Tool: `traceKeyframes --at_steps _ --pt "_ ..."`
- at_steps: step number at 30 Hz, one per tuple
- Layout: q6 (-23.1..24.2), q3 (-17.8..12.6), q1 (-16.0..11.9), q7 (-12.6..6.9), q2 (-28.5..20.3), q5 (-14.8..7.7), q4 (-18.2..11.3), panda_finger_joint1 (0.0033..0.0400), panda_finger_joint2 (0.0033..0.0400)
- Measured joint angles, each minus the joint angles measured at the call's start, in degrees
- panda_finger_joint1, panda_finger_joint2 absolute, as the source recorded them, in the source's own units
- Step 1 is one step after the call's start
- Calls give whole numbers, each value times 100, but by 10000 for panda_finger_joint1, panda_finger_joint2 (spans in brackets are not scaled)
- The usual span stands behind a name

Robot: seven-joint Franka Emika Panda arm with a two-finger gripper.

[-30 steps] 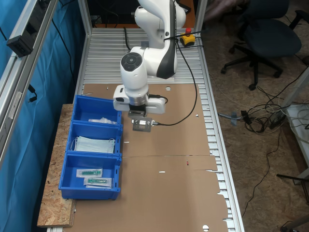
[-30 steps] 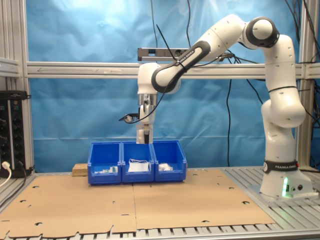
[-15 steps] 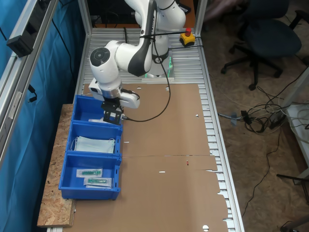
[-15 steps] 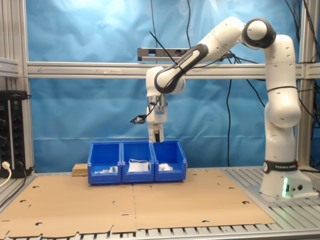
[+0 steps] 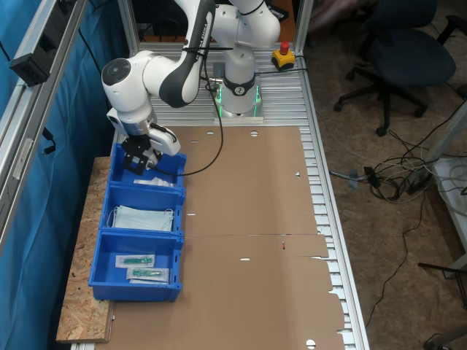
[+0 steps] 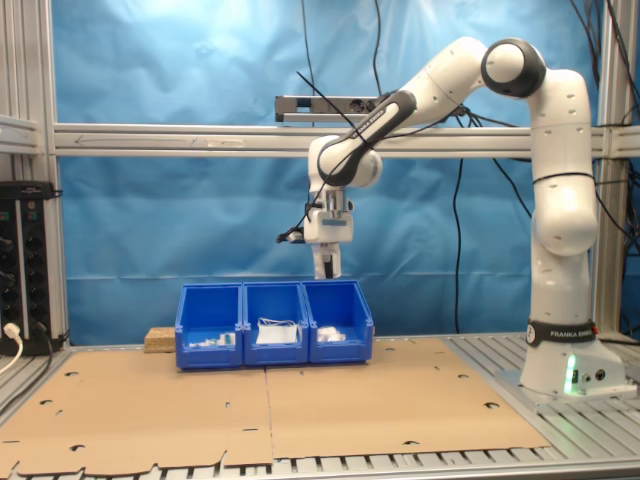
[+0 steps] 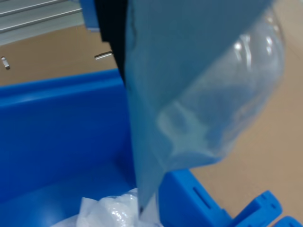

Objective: Pick and place sorting task of medical equipment.

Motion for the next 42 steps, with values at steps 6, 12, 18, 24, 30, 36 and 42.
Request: traceKeyframes --at_steps 6,12,18,24,30,36,42 --pt "3 -219 -77 0 9 0 0 58 58" --pt "7 -399 -116 0 45 0 0 58 58" --pt "11 -452 -120 0 90 0 0 58 58" --pt "21 -462 -120 0 117 0 0 58 58" --pt "26 -464 -119 0 119 0 0 58 58" --pt "29 -465 -120 0 119 0 0 58 58" --pt "29 -465 -119 0 119 0 0 58 58"
